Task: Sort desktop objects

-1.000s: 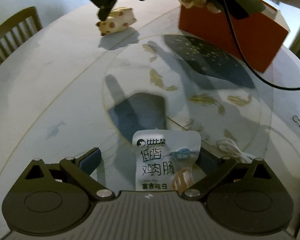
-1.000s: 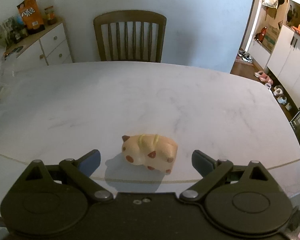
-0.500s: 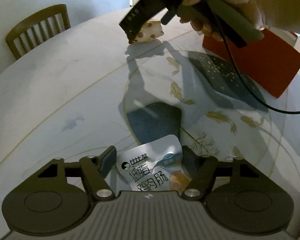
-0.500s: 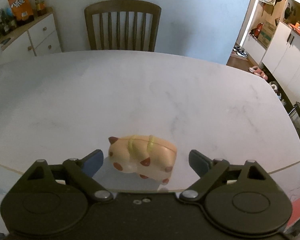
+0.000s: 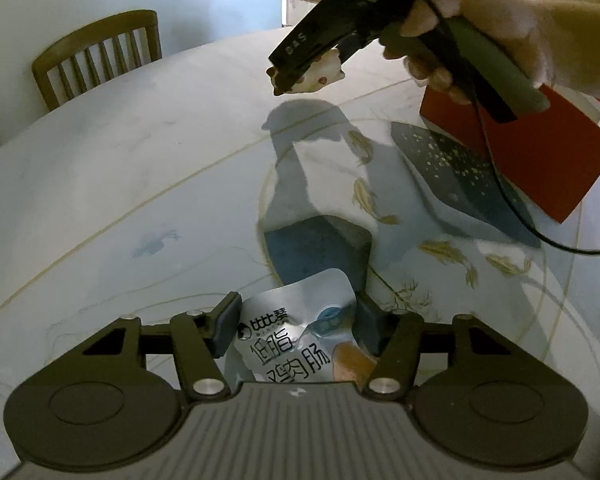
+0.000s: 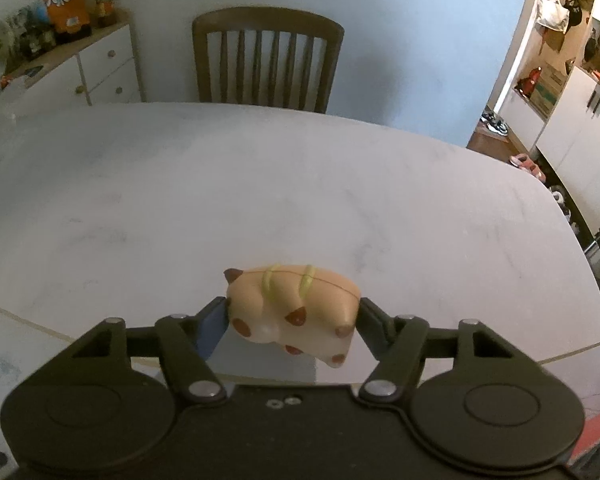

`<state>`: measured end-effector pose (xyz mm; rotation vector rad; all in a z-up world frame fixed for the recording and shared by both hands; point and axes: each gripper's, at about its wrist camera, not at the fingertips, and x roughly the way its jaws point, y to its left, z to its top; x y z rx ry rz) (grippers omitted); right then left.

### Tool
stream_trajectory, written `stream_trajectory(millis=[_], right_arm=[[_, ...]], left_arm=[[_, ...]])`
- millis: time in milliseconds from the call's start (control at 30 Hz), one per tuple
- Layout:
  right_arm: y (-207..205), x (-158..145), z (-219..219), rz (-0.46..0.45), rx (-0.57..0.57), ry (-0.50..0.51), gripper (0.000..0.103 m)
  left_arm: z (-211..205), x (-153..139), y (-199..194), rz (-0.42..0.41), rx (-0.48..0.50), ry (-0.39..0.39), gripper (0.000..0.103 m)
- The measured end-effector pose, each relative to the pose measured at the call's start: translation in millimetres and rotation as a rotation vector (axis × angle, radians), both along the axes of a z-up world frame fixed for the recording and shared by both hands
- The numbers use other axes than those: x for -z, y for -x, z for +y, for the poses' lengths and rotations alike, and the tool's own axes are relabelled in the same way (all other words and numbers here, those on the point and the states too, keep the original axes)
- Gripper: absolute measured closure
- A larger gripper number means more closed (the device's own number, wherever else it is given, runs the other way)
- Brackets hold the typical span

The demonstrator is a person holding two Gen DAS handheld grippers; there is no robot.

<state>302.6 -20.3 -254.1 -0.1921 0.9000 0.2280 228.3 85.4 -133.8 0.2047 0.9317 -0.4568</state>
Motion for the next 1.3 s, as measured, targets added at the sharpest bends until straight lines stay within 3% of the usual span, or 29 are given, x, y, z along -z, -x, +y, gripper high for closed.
stream_trajectory(millis=[667,1300], right_arm=[[81.0,-58.2,-29.8,0.045,-0.116,-0.091,0.036],[149.6,-100.5,-61.1,0.037,-0.17,-0.129,0.036]], left_arm=[[28.1,-18.0,1.3,0.043,-0.127,0.121,0.046],[32.9,-73.0,28.8,-0.005,-0.188,0.197,0.046]])
